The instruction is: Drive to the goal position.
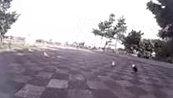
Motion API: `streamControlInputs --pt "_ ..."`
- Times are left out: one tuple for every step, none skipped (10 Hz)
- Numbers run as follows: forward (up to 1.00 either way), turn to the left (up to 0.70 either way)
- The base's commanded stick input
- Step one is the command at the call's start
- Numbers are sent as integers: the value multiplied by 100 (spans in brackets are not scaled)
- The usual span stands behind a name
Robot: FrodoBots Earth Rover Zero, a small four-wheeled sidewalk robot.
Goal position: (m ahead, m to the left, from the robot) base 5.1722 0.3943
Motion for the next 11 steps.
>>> streamControlInputs --pt "70 0" --pt "70 0" --pt "70 0" --pt "70 0" --pt "70 0" --pt "70 0" --pt "70 0" --pt "70 0" --pt "70 0" --pt "70 0" --pt "70 0"
